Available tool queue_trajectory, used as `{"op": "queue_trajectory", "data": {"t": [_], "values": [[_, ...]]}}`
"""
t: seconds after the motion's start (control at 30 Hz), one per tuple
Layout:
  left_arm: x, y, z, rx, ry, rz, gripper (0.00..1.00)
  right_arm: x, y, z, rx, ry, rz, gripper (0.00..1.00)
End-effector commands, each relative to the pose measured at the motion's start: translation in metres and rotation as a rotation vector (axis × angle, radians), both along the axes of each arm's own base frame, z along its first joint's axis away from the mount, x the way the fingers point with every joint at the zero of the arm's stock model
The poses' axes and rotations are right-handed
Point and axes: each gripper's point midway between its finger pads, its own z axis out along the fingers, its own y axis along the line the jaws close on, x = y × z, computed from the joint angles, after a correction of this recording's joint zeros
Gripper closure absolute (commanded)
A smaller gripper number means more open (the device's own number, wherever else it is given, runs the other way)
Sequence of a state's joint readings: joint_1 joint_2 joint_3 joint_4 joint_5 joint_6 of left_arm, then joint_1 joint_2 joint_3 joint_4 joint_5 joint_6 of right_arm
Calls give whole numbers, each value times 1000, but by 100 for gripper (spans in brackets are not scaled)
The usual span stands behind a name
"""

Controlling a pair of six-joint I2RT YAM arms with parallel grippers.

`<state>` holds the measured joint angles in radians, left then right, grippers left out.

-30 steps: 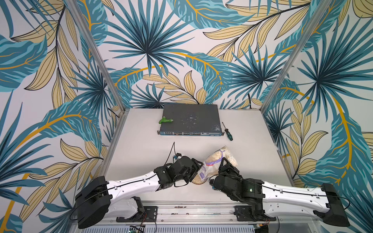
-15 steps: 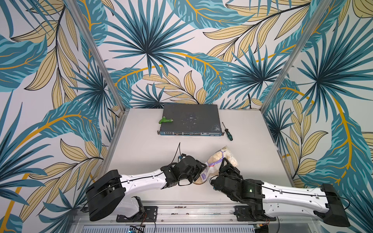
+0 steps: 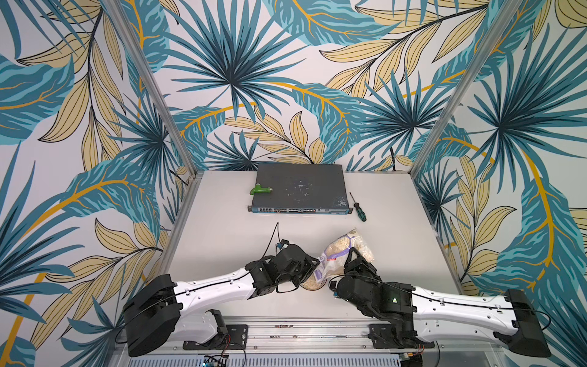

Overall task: Pour the oats into the breakfast bowl
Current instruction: Pour the oats into the bowl.

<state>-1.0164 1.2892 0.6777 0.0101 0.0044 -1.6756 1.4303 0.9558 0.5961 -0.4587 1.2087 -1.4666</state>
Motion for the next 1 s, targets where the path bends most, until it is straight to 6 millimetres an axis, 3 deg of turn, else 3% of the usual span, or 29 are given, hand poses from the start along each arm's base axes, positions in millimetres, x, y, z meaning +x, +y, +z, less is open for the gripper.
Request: {"op": "queue_trajectory", "data": {"t": [0.0,0.13,0.33,0.97], "values": [[6,-5,5,1,-20,-5,74,4,-3,28,91,-95,-68,100],[3,-16,-4,-9,3,-42,82,5,-3,33,110,-107,-78,100],[2,-13,-9,3,8,-42,86,7,4,50,193,-140,-84,100],[-5,-8,-16,5,28,-49,87,5,6,47,177,-143,-67,100]]}}
